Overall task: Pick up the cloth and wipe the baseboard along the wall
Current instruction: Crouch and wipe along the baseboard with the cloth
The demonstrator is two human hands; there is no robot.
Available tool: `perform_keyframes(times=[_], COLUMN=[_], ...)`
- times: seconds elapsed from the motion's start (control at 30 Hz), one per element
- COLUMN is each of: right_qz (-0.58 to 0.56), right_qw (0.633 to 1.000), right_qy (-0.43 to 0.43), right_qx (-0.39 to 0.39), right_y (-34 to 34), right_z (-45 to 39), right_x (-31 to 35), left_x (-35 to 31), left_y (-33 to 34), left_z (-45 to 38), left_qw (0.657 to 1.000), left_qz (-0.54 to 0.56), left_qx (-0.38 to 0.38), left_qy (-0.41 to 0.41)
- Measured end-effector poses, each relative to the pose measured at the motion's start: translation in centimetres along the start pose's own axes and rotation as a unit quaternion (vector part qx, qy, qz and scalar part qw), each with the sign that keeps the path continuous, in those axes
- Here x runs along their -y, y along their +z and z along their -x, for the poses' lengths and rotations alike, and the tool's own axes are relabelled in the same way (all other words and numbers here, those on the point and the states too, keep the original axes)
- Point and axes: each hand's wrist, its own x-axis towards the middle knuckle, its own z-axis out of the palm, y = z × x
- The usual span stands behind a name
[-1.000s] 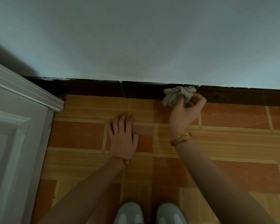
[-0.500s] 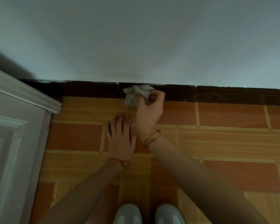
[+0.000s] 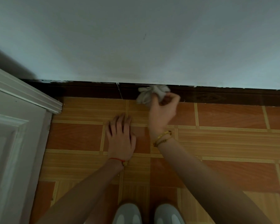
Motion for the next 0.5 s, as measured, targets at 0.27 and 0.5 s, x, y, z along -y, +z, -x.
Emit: perform_keyframes(times=[0.27,0.5], right_qz=[0.01,-0.007], right_qw=[0.99,1.0], right_qy=[0.004,0.02], right_qx=[0.143,-0.016], right_y=[4.7,-1.6], right_z=[4.3,-1.2], right_x=[0.6,0.4], left_x=[0.5,0.1], left_y=[0.6,-0.2], left_z=[0.2,0.1], left_qw=[1.0,1.0], left_qz=[-0.03,0.014], left_qx=[0.0,-0.008], left_qy=[0.001,0.002])
